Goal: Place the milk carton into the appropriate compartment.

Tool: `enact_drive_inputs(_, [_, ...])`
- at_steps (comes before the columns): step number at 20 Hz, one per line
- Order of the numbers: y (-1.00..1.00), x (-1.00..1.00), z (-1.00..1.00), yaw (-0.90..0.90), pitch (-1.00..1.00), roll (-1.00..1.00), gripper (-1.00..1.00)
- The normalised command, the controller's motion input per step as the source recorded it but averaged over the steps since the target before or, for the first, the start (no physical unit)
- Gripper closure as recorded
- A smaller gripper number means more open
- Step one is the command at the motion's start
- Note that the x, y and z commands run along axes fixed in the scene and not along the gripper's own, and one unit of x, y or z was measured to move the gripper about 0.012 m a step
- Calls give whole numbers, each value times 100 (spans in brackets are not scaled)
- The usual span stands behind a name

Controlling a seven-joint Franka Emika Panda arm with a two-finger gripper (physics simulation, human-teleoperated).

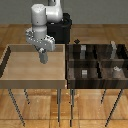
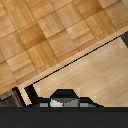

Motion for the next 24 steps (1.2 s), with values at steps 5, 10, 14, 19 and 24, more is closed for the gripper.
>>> enact_drive_inputs(5, [40, -44, 0, 0, 0, 0, 100])
enact_drive_inputs(10, [7, -80, 0, 0, 0, 0, 100])
enact_drive_inputs(14, [100, 0, 0, 0, 0, 0, 100])
enact_drive_inputs(19, [40, -50, 0, 0, 0, 0, 100])
enact_drive_inputs(24, [3, -100, 0, 0, 0, 0, 100])
